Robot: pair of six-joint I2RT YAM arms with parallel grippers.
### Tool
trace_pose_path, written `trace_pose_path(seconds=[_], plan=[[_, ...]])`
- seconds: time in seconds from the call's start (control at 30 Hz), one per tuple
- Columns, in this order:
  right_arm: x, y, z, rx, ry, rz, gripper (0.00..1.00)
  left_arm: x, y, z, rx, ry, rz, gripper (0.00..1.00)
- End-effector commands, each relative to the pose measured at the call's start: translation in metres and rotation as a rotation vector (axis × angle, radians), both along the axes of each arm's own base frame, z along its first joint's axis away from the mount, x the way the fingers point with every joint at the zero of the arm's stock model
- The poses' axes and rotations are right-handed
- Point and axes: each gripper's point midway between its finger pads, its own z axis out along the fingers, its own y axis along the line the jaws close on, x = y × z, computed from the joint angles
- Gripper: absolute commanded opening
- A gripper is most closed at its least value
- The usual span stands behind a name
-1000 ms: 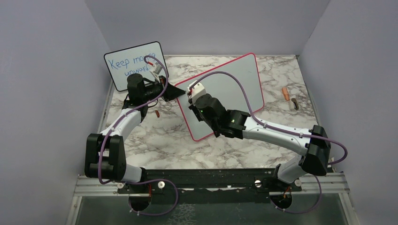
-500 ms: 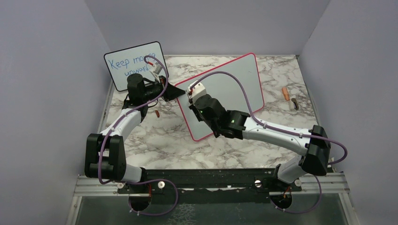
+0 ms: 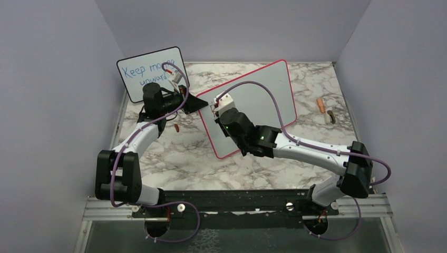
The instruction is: Write a sentence on the whiteboard
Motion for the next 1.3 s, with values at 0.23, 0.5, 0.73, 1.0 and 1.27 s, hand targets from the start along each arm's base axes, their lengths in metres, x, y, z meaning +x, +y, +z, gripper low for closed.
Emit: trace_pose_path(seconds=[0.23, 0.5, 0.73, 1.0, 1.27], plan=[[-0.004, -0.011, -0.011, -0.025, 0.037, -0.025, 0.01, 0.001, -0.002, -0.025, 0.045, 0.039, -0.002, 0.0], [-0.009, -0.005, -0.016, -0.023, 0.07, 0.012, 0.01, 0.0, -0.002, -0.024, 0.045, 0.036, -0.002, 0.0], [-0.012, -0.002, -0.015, -0.017, 0.084, 0.036, 0.01, 0.0, -0.002, -0.024, 0.045, 0.036, -0.003, 0.0], [-0.013, 0.006, -0.011, 0.015, 0.086, 0.064, 0.01, 0.001, -0.002, -0.023, 0.044, 0.037, -0.002, 0.0], [-0.016, 0.015, -0.009, 0.036, 0.096, 0.096, 0.01, 0.0, -0.002, -0.023, 0.044, 0.037, -0.002, 0.0]])
